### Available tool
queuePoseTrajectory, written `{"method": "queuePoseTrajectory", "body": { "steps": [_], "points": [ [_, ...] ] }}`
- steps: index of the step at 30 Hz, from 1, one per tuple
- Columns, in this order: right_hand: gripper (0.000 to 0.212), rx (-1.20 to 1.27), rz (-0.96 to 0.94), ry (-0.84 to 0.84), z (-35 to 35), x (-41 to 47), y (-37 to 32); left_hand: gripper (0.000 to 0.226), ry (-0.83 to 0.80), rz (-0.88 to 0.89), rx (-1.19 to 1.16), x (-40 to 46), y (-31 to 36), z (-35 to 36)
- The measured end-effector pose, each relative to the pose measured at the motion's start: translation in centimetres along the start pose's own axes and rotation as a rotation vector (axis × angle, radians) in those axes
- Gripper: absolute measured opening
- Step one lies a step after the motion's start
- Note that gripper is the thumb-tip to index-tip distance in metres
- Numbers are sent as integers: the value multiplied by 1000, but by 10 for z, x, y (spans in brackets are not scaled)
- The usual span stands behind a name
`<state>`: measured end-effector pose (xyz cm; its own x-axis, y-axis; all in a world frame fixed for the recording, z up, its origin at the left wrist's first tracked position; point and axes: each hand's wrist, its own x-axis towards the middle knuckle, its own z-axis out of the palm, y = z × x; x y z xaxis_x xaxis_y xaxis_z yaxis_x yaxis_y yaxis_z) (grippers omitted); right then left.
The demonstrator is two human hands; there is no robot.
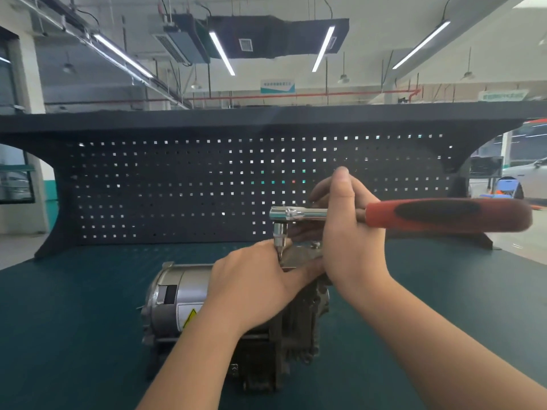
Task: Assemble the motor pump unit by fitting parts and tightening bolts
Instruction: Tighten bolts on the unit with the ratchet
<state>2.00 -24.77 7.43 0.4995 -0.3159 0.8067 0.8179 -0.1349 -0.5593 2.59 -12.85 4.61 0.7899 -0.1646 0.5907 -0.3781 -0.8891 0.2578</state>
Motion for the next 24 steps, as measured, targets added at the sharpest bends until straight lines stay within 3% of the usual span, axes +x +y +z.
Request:
{"method": "queuePoseTrajectory", "body": {
  "steps": [3,7,8,11,14,16,19,24],
  "points": [
    [44,102,40,70,4,-2,-3,111,25,36,66,2,-3,7],
    [33,125,-291,256,-7,9,-21,101,50,57,61,3,-3,16],
    [30,172,-296,281,-11,13,-26,102,47,75,55,2,-4,16],
    [29,383,-86,232,-18,23,-32,101,12,134,-23,1,-9,11],
    [31,462,255,158,-17,18,-23,80,-33,202,-239,1,-17,4],
    [18,555,449,132,-14,5,-12,62,-76,201,-380,3,-22,1],
    [9,673,525,150,-17,-10,-1,31,-137,190,-474,7,-27,-1],
    [33,776,589,304,-28,-15,-9,35,-275,259,-745,17,-40,-8]
  ]
}}
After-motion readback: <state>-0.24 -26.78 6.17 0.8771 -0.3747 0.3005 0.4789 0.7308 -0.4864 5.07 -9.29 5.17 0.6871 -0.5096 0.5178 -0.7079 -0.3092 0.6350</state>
